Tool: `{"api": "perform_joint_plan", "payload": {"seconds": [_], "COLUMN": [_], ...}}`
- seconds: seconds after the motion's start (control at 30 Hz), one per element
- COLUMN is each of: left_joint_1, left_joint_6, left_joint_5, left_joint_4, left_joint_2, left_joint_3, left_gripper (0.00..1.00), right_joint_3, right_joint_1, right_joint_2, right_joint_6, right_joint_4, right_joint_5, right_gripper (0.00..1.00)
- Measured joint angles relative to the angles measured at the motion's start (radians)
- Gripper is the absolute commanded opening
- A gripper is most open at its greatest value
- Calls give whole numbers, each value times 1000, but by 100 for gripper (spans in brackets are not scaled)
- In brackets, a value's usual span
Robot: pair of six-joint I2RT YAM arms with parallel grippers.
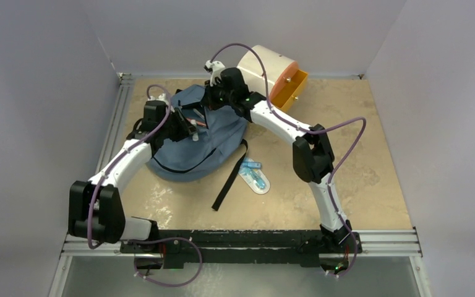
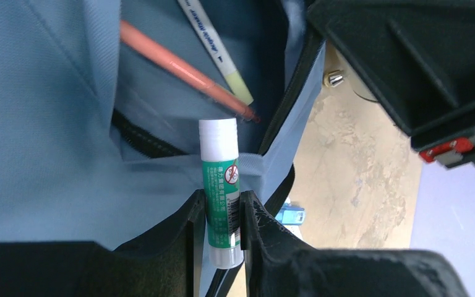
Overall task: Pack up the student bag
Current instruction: Place the stationery in the student bag.
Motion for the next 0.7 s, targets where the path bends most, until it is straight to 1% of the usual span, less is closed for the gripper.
{"api": "perform_joint_plan", "payload": {"seconds": [0.23, 0.47, 0.7], "left_joint_1": [3, 4, 8], "left_joint_6": [-40, -68, -77], "left_joint_5": [25, -22, -48], "left_joint_4": [66, 89, 138], "left_joint_2": [86, 145, 243], "left_joint_3": [55, 87, 146], "left_gripper": [4, 4, 6], "right_joint_3": [0, 0, 0], "right_joint_1": [23, 37, 46], "right_joint_2": [0, 0, 0], "right_joint_6": [2, 3, 4], "right_joint_4": [6, 17, 17], "right_joint_5": [1, 0, 0], "right_gripper": [0, 0, 0]}}
